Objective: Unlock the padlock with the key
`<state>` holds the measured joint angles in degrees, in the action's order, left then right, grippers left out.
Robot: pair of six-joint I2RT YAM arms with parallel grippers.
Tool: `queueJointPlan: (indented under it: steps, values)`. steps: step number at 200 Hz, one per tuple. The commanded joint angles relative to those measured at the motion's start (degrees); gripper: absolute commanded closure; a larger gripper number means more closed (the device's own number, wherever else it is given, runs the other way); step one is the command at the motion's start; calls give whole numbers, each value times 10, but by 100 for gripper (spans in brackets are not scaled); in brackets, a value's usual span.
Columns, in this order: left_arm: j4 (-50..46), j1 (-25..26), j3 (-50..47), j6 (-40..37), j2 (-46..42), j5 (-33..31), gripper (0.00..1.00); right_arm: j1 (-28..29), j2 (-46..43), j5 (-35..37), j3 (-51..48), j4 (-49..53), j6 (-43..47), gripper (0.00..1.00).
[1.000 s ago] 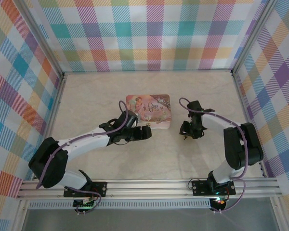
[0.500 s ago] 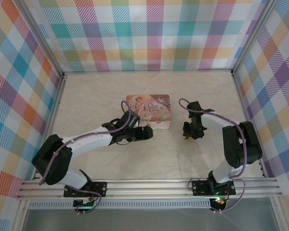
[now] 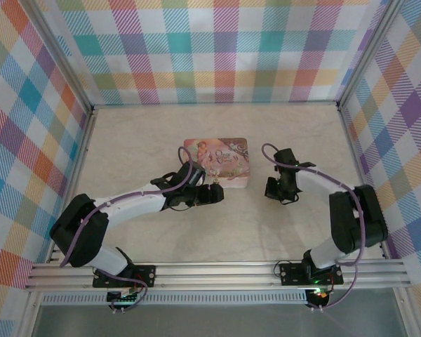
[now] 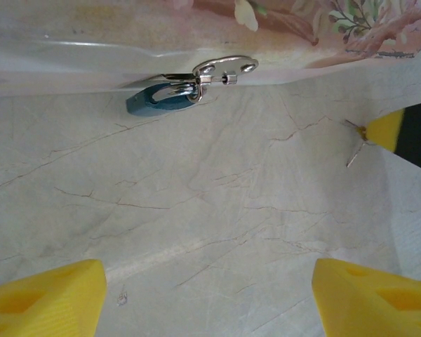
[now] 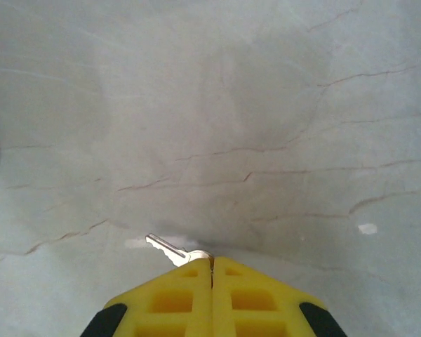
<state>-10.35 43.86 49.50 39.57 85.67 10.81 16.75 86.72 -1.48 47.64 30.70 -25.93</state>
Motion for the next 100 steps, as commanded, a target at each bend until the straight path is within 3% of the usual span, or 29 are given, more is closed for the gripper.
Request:
queueJointPlan:
  steps: [1, 84, 100]
  values:
    - [8, 12, 19, 6, -9, -9, 23, 3, -62, 1, -2, -2, -2, 100]
    - [38, 11, 46, 2, -61, -5, 22, 3, -244, -26, 14, 9, -2, 100]
    - [54, 10, 61, 2, -68, 7, 27, 3, -279, -46, 18, -3, -4, 100]
